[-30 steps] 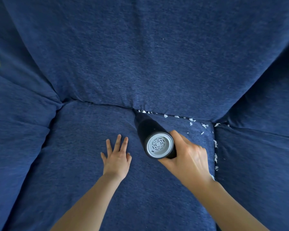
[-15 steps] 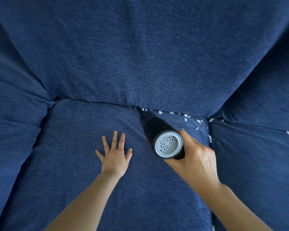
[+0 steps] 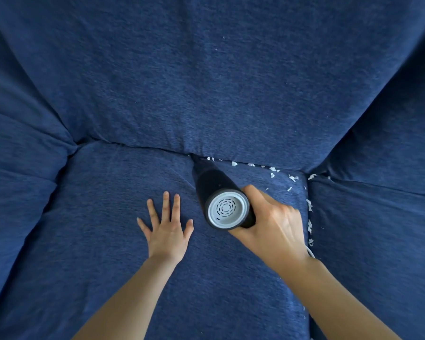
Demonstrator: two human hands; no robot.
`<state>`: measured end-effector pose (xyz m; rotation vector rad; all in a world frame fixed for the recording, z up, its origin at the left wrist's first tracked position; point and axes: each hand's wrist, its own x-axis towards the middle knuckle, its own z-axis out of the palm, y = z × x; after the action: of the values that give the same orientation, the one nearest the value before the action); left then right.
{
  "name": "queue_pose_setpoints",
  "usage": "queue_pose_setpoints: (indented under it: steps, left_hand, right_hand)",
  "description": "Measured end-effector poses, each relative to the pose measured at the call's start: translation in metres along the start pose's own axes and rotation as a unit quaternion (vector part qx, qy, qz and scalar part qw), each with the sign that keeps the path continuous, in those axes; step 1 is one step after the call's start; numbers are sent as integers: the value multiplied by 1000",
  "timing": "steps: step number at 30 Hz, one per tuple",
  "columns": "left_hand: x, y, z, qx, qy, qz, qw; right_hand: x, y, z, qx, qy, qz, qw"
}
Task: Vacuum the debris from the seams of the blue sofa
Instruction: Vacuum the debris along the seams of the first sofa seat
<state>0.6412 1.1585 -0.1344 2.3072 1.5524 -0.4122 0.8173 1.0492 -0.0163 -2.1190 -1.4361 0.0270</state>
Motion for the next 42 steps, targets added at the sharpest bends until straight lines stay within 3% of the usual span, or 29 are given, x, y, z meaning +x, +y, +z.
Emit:
queue_pose_setpoints:
  steps: [14,28,42]
  left_hand:
    - [-2,11,11,20,-10,-31,999]
    - [-23,40,18,29,-38,-48,998]
    - [-25,54,20,41,-65,-77,994]
  right_hand:
    - [26,16,-11,-22,-20,-74,997]
    - [-10,39,-49,-35,2,-61,998]
    - [-4,58,-34,-19,-9,-56,998]
